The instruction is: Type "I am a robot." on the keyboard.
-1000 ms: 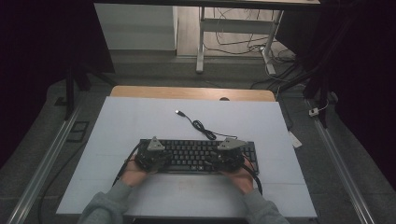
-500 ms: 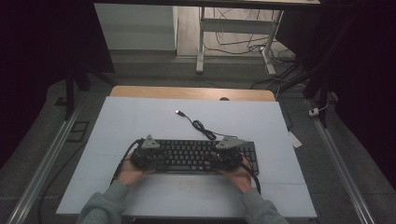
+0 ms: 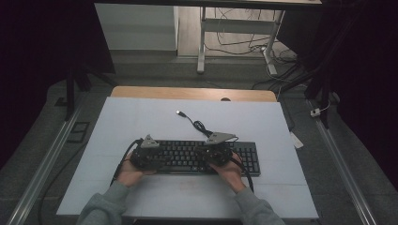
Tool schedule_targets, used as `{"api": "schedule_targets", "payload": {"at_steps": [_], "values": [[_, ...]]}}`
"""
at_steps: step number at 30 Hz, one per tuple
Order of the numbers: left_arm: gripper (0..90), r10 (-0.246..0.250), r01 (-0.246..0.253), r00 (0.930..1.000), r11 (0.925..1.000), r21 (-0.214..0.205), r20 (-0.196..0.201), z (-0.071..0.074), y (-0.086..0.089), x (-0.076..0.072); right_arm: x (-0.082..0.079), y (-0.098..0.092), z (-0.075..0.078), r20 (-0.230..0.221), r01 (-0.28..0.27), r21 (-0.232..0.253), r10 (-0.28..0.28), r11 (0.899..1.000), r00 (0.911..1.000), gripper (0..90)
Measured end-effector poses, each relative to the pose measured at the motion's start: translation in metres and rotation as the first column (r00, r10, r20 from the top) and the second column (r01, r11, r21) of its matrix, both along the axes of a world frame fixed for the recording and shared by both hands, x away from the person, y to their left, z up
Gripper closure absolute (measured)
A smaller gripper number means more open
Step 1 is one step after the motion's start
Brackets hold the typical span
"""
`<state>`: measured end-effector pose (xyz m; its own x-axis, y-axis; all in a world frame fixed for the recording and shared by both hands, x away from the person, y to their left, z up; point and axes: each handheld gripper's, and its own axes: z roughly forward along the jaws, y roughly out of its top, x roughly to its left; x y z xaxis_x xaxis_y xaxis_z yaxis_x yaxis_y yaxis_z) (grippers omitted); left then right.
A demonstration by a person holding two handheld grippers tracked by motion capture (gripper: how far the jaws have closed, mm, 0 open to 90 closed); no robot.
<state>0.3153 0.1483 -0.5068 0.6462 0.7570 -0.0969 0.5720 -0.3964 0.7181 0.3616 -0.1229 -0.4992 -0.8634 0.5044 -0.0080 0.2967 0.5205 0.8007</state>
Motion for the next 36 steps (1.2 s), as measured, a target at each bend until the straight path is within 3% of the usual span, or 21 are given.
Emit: {"api": "schedule_targets", "payload": {"at_steps": [16,30,36], "values": [[43.0,0.005,-0.005,1.0000,1.0000,0.004,-0.008,-0.001,0.000,0.000,0.017,0.028,-0.013,-0.051,0.011,-0.103,-0.016,0.995,0.9986,89.8],[42.5,0.010,-0.010,0.9999,0.9999,0.006,-0.003,-0.001,0.001,0.000,0.017,0.030,-0.014,-0.053,0.008,-0.127,-0.015,0.992,0.9985,89.9],[42.4,0.013,-0.013,0.9999,0.9999,0.000,-0.003,-0.001,0.001,0.000,0.015,0.027,-0.008,-0.037,0.012,-0.092,-0.015,0.996,0.9992,89.9]]}}
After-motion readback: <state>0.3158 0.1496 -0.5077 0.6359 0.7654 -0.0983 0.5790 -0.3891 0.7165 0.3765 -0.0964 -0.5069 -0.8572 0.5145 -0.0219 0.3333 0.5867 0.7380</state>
